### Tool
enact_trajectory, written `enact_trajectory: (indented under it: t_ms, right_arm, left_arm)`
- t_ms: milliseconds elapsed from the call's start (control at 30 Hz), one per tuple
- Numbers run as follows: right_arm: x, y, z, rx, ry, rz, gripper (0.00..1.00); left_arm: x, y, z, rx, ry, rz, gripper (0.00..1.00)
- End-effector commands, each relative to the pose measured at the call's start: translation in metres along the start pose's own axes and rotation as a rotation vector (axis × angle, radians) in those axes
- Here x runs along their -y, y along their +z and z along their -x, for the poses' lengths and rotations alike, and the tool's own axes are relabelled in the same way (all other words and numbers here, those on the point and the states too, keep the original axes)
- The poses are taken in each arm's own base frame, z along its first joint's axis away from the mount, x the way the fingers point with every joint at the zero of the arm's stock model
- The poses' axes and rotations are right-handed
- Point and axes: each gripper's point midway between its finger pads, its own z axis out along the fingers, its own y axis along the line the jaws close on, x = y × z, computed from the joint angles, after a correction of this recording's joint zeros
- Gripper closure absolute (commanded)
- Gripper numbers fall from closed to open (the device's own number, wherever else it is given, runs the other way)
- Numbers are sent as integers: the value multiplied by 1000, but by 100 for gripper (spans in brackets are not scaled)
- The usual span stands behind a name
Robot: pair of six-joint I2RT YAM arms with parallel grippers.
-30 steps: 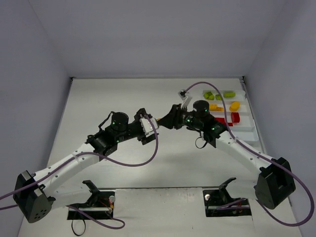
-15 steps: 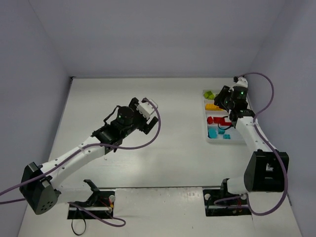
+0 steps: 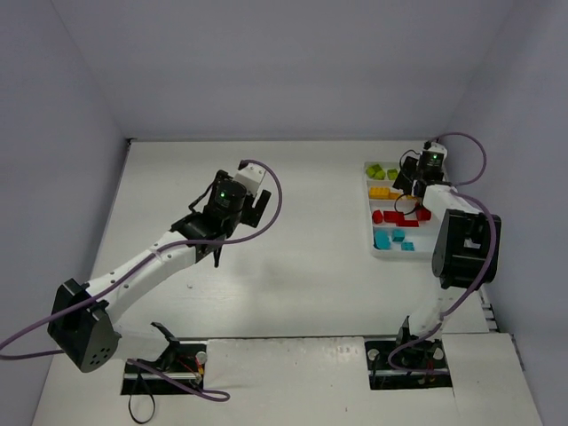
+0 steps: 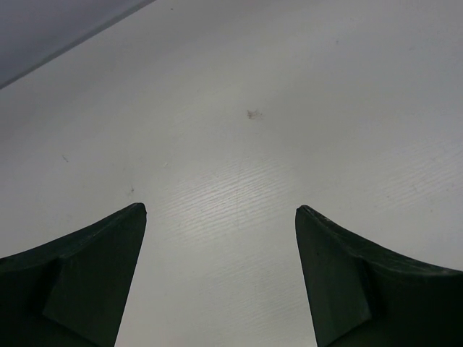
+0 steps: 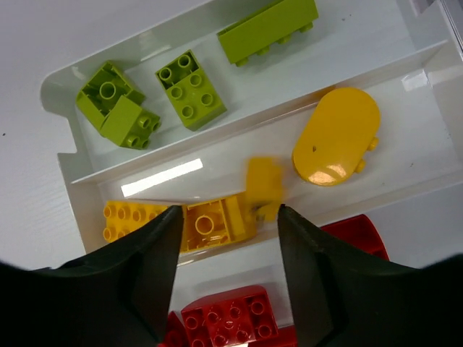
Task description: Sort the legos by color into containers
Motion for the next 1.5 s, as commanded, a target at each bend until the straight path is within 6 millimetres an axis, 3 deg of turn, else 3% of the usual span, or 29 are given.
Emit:
enact_trajectory:
  t_ms: [0,67,133,233,267,333,367,400,433,467,533,600,633,700,733,800,833,867,967,1167,1467]
  right_arm:
    - [2,-3,51,138,-4,-17,44]
    - [4,-3,51,138,-7,-21,36]
    - [4,-6,56,147,-10,-19,34]
    - [-10,-26,67,178,-7,39,33]
    - [-18,-45,79,218,-12,68,32]
    - [-37,-65,77,230,-50,137,30]
    - [-48,-89,89,278,-66,177,29]
    - [-56,-100,89,290,-85,212,28]
    - [-71,-111,75,270,-113,270,27]
    - [-80,-137,83,318,-126,313,27]
    - [-106,-165,71,322,-164,425,24]
    - [-115,-197,61,346,-173,498,20]
    - [-134,-225,54,362,-202,593,19]
    - [-141,-242,36,339,-219,655,15]
    - [-148,-266,32,359,-240,726,11]
    - [-153,-284,18,345,-262,795,9]
    - [-159,-307,13,370,-285,856,4]
    - [-162,-314,5,367,-297,883,1]
    - [-180,-352,-17,376,-359,1026,0]
    - [-193,-404,-59,333,-439,1251,0]
    - [-182,-435,-103,254,-434,1416,0]
  left_arm:
    - [-19,-7,35,81,-97,54,23]
    - [-20,-7,36,82,-105,51,23]
    - [-21,-7,35,82,-113,52,23]
    - [-22,-6,35,80,-119,52,23]
    - [-23,-6,35,78,-124,53,23]
    - [-26,-7,37,81,-149,46,23]
    - [-27,-8,37,81,-158,45,23]
    - [-32,-10,40,91,-183,51,23]
    - [-33,-11,42,96,-191,46,23]
    - [-37,-14,44,107,-210,53,23]
    - [-48,-17,46,117,-235,77,23]
    - [-56,-23,49,134,-267,94,23]
    - [-63,-24,51,141,-283,105,23]
    - [-71,-30,54,157,-313,116,23]
    - [-76,-31,53,156,-321,127,23]
    - [-84,-37,58,168,-336,143,23]
    - [-91,-39,57,167,-341,165,23]
    - [-95,-44,59,178,-347,174,23]
    - [-104,-55,63,198,-352,204,22]
    - [-114,-83,56,207,-395,242,22]
    - [-112,-115,21,229,-444,231,22]
